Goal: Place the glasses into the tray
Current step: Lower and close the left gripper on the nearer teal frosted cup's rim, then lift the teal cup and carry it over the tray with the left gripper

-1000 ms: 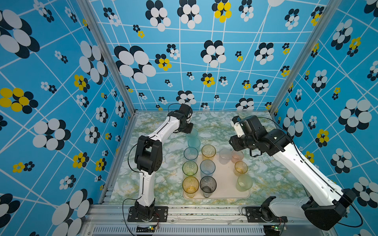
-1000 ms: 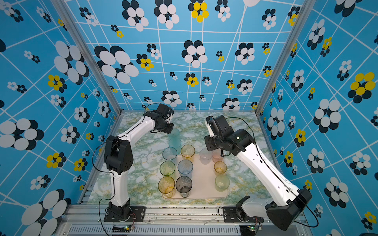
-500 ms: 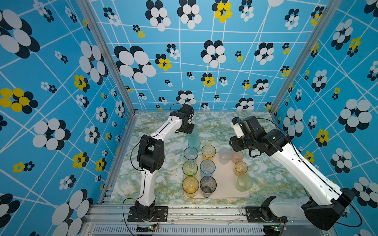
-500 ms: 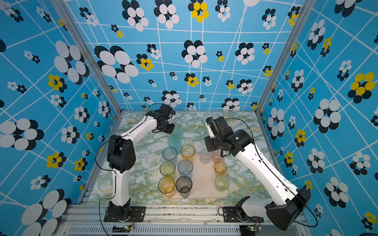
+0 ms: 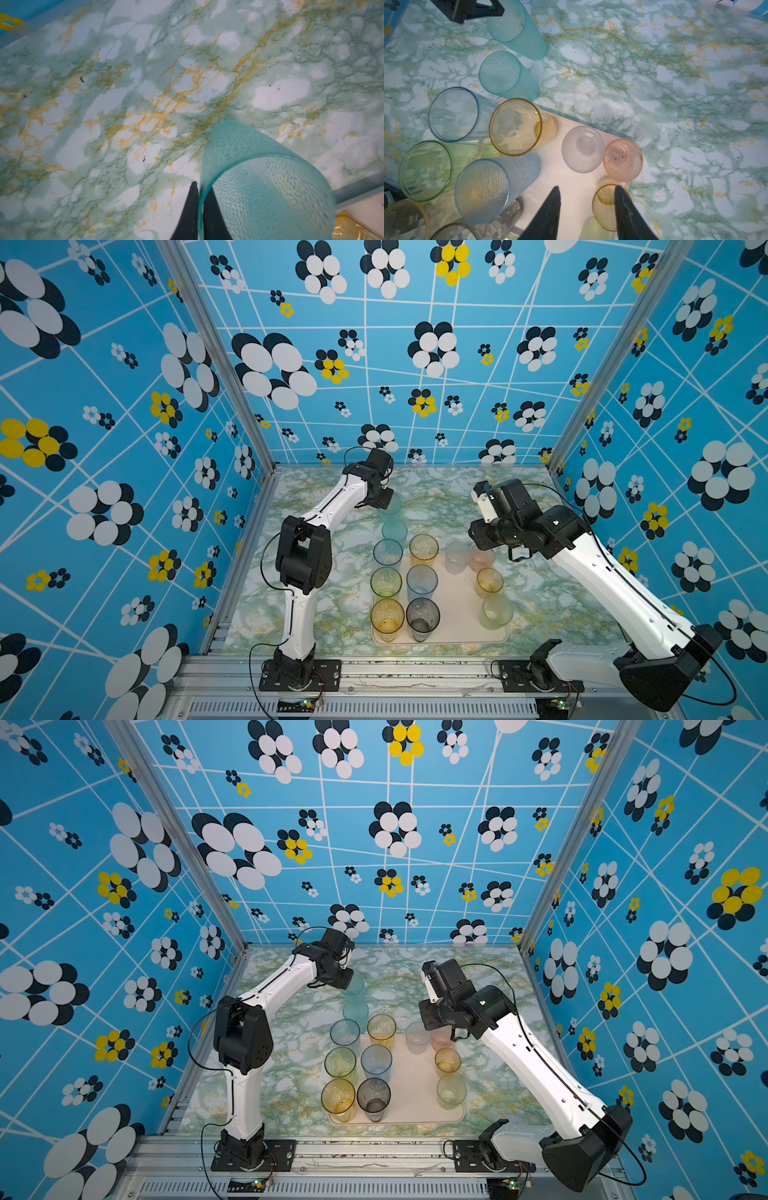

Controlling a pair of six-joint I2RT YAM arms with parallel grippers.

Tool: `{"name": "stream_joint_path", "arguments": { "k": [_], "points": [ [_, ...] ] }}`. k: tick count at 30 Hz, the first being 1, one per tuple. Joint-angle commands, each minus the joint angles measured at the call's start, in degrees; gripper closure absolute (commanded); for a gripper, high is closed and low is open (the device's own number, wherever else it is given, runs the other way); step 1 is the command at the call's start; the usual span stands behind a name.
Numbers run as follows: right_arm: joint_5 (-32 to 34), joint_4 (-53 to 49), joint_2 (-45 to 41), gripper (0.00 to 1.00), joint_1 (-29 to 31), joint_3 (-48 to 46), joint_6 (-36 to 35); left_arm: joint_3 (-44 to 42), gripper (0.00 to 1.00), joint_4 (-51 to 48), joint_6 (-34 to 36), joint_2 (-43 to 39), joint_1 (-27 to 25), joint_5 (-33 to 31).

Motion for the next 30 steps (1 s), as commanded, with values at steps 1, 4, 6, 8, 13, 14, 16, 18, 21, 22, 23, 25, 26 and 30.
{"name": "stream_joint_path", "arguments": {
  "k": [1, 4, 6, 8, 13, 14, 16, 18, 21, 22, 23, 25, 26, 30],
  "points": [
    [0.6, 0.8, -1.7, 0.55, -1.4, -1.4, 0.9, -0.4, 1.0, 2.2, 1.1, -7.0, 0.9, -1.8],
    [0.9, 0.9, -2.1, 0.55, -1.8, -1.9, 1.2, -2.7, 1.0, 5.3, 1.3, -12.1, 0.7, -1.3],
    [1.9, 1.5, -2.5, 0.56, -2.1, -2.2, 1.5, -4.5, 1.0, 7.3, 1.3, -16.8, 0.1, -0.4],
    [4.4, 3.0, -3.6, 0.56, -2.8, -3.1, 2.2, -5.4, 1.0, 7.7, 1.6, -20.2, -1.1, -0.3],
    [4.3, 6.1, -6.3, 0.56, -7.3, -5.3, 4.0, -5.4, 1.0, 5.7, 3.9, -27.1, -6.7, 0.2],
    [4.2, 6.1, -6.4, 0.56, -7.9, -5.3, 4.2, -4.8, 1.0, 4.7, 4.6, -28.1, -8.3, 0.3],
    [4.4, 6.4, -6.4, 0.56, -8.7, -5.4, 4.6, -3.1, 1.0, 2.0, 6.3, -29.0, -11.4, 1.2],
    [5.2, 7.3, -6.6, 0.56, -10.1, -5.8, 5.5, -1.3, 1.0, -1.1, 9.0, -28.9, -15.7, 2.1],
    [4.7, 9.0, -7.6, 0.56, -13.8, -6.4, 7.6, 1.5, 1.0, -5.6, 12.4, -26.8, -21.3, 2.4],
    [4.1, 9.6, -8.1, 0.56, -15.0, -6.9, 8.1, 2.2, 1.0, -6.8, 13.2, -25.9, -22.9, 2.4],
    [3.4, 10.1, -8.4, 0.56, -16.0, -7.0, 8.3, 3.0, 1.0, -8.1, 14.5, -24.8, -24.7, 2.6],
    [2.2, 10.6, -8.7, 0.56, -17.2, -7.1, 8.6, 3.9, 1.0, -9.6, 16.0, -23.0, -27.6, 2.8],
    [1.7, 10.7, -8.8, 0.56, -17.3, -7.1, 8.6, 4.2, 1.0, -10.1, 16.9, -22.1, -28.9, 3.8],
    [1.0, 10.8, -8.9, 0.56, -17.5, -7.0, 8.6, 5.9, 1.0, -13.0, 19.6, -17.9, -33.0, 6.1]
  ]
}}
